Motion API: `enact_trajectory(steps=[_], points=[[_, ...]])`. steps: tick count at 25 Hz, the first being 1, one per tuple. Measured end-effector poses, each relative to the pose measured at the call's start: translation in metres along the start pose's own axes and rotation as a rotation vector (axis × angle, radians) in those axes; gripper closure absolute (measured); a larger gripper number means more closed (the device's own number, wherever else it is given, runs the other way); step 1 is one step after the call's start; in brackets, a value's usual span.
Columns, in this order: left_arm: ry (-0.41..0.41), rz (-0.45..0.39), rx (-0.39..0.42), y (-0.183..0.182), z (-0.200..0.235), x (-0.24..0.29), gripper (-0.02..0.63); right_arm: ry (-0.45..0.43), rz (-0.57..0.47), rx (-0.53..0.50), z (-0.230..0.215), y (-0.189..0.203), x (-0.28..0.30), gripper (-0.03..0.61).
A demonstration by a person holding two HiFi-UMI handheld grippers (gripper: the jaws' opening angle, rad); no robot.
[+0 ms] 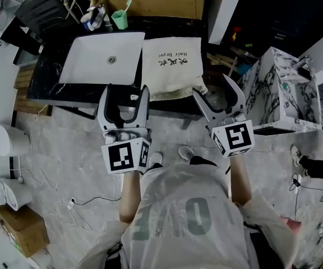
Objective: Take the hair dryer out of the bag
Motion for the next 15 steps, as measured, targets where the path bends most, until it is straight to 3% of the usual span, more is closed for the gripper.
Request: enact_trajectory(steps=[8, 11, 15], points=[[-0.025, 0.062, -0.089, 0.019, -0.002, -0.003, 0.29, -0.317, 0.25, -0.681, 0.032, 0.036, 0.032, 0.253], [-0.046, 0.075, -0.087, 0.026, -0.005, -0.006, 0.29, -0.404, 0.286, -0.816, 0.038, 0.054, 0.043, 0.255], [-0.082, 0.084, -0.09, 0.034, -0.007, -0.009, 0.291, -0.493, 0.334, -0.906, 0.039, 0.078, 0.056, 0.284]])
Point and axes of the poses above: the fingertips, and each gripper's own axes: x forward along the fingers, z to its left, y out of its underside, the point moved 1 cm from there along -x, backward along the fingers, and after that the axes turned 4 degrees about -y, right-handed, at the moved point
